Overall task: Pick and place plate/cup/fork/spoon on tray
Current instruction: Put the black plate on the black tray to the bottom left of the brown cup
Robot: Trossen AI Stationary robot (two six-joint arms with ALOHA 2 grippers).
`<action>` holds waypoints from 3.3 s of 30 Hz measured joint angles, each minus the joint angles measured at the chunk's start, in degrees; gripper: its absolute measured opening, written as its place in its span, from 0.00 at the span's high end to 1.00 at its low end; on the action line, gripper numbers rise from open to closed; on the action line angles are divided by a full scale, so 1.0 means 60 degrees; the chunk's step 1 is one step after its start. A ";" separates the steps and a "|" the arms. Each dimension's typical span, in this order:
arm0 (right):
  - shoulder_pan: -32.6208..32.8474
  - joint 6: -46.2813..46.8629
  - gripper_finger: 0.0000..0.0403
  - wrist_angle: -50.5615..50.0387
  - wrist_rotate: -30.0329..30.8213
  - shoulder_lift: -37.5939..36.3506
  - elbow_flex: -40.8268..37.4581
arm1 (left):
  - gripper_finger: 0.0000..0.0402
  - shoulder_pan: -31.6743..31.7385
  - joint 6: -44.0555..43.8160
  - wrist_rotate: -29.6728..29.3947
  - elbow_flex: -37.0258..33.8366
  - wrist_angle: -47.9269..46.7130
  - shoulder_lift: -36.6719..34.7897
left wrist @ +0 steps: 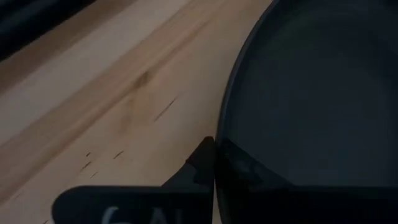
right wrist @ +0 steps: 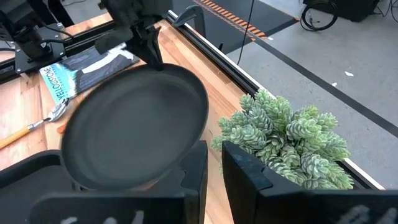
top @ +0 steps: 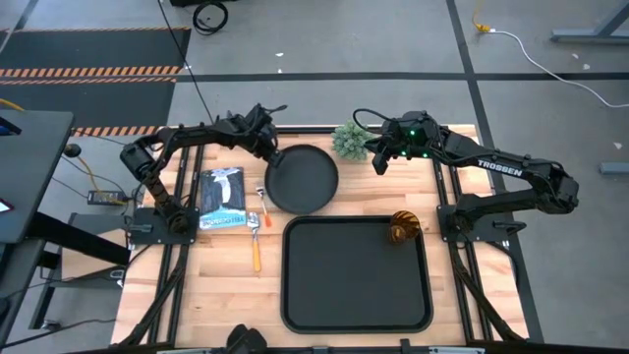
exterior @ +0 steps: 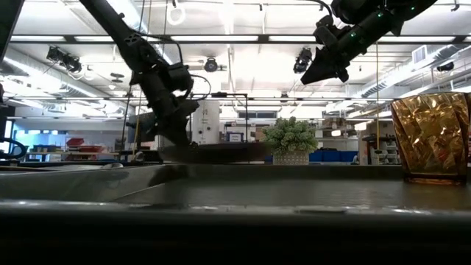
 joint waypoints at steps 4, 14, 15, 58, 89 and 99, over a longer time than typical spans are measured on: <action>0.0000 -0.0001 0.87 -0.0004 0.0000 0.0000 0.0000 | 0.97 -0.0195 0.0415 0.0122 0.0772 -0.1137 0.0000; -0.0004 -0.0005 0.87 -0.0049 0.0000 0.0000 0.0000 | 0.97 -0.2466 0.0033 -0.0142 0.1297 -0.2045 0.0000; -0.0004 -0.0005 0.87 -0.0116 0.0000 0.0000 0.0000 | 0.97 -0.2768 -0.0099 -0.0254 0.1301 -0.2006 0.0000; 0.1566 0.0685 0.87 -0.1445 -0.0423 -0.0022 0.0000 | 0.97 -0.8218 -0.3974 -0.2988 0.4816 -0.0366 0.3644; 0.1580 0.0862 0.87 -0.1402 -0.0416 -0.0025 0.0000 | 0.71 -0.9009 -0.0034 -0.3664 0.5450 -0.2677 0.3020; 0.1699 0.0937 0.87 -0.1290 -0.0350 -0.0025 0.0000 | 0.73 -1.0180 0.1279 -0.3625 0.5255 -0.4667 0.2871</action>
